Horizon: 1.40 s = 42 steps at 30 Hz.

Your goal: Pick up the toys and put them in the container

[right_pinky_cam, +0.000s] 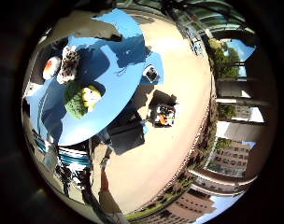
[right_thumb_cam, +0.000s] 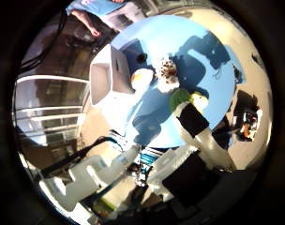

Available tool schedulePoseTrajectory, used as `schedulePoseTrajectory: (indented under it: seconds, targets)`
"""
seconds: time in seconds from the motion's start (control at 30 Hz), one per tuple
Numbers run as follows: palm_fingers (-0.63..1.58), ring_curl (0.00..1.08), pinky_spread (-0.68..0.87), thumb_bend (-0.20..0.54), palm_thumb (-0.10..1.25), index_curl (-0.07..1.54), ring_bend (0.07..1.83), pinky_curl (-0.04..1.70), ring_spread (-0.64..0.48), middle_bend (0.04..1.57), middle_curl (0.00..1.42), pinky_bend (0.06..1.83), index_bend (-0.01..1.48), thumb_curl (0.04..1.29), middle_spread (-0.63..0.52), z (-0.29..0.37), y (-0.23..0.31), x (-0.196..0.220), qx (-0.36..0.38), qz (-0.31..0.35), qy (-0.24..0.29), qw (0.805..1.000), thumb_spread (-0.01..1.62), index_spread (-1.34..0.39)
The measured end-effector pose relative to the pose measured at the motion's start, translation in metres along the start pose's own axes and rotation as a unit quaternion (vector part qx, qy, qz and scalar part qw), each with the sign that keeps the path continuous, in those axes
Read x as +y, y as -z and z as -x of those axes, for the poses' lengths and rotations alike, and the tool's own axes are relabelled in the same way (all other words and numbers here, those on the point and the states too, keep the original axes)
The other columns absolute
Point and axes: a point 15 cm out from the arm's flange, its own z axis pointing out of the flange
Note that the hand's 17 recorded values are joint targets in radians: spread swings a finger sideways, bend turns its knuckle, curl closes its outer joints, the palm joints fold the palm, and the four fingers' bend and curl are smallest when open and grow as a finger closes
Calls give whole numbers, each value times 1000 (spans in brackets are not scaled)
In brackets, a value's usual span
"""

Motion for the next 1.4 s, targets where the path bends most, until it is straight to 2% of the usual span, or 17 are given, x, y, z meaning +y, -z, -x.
schedulePoseTrajectory:
  seconds: [0.2, 0.23, 0.27, 0.37, 0.63, 0.8, 0.97, 1.03, 1.07, 1.1, 1.13, 1.17, 1.2, 1.27, 1.3, 1.4]
  targets:
    - [110, 316, 465, -28, 660, 257, 436, 128, 293, 175, 315, 911, 163, 353, 22, -17, -41, 13, -24, 38, 4, 999, 1182, -229]
    - [110, 316, 465, -32, 651, 257, 436, 128, 292, 175, 315, 912, 163, 353, 22, -19, -53, 14, -33, 46, 5, 998, 1182, -228]
    - [110, 316, 465, -33, 642, 257, 436, 127, 292, 175, 315, 913, 163, 351, 22, -20, -91, 17, -63, 76, 5, 995, 1178, -225]
    - [107, 315, 463, -36, 616, 257, 435, 124, 292, 179, 318, 903, 165, 346, 26, -19, -106, 16, -75, 86, 7, 993, 1177, -217]
    - [83, 315, 454, -28, 604, 252, 426, 114, 289, 180, 324, 874, 160, 337, 51, 8, -191, -2, -122, 149, 31, 981, 1173, -190]
    - [128, 312, 455, -28, 606, 249, 426, 105, 288, 193, 332, 857, 162, 329, 67, 19, -238, 2, -145, 187, 19, 971, 1169, -120]
    - [213, 318, 459, -28, 601, 247, 470, 101, 289, 186, 334, 871, 157, 325, 68, 14, -257, 11, -120, 230, 20, 966, 1163, -53]
    - [349, 331, 456, -26, 604, 238, 541, 99, 283, 211, 345, 912, 141, 326, 41, 11, -260, 15, -107, 245, 23, 963, 1154, -30]
    - [497, 343, 452, -19, 619, 228, 603, 105, 267, 247, 357, 969, 132, 329, 15, 11, -260, 17, -106, 248, 26, 963, 1150, -42]
    - [749, 368, 420, -11, 655, 215, 717, 104, 219, 384, 402, 1003, 136, 337, -25, 10, -258, 17, -105, 247, 27, 963, 1144, -93]
    - [875, 413, 410, -3, 685, 209, 824, 111, 199, 491, 450, 1016, 128, 346, -43, 10, -254, 17, -104, 245, 28, 963, 1140, -133]
    - [916, 425, 407, -1, 702, 201, 872, 101, 192, 539, 469, 1005, 129, 349, -49, 9, -248, 17, -102, 242, 27, 965, 1139, -150]
    - [966, 492, 395, 8, 760, 189, 1019, 95, 150, 677, 539, 999, 142, 369, -70, 7, -239, 16, -98, 234, 26, 967, 1134, -204]
    - [1047, 593, 378, 46, 890, 181, 1191, 106, 75, 833, 642, 1119, 202, 419, -118, -1, -203, 14, -83, 201, 15, 976, 1130, -289]
    - [1131, 619, 360, 59, 932, 189, 1212, 127, 52, 886, 679, 1203, 253, 441, -132, 0, -190, 11, -84, 183, 10, 979, 1129, -325]
    - [1148, 671, 310, 50, 962, 218, 1239, 183, 1, 960, 751, 1395, 393, 483, -160, 12, -148, -4, -102, 114, -7, 988, 1122, -414]
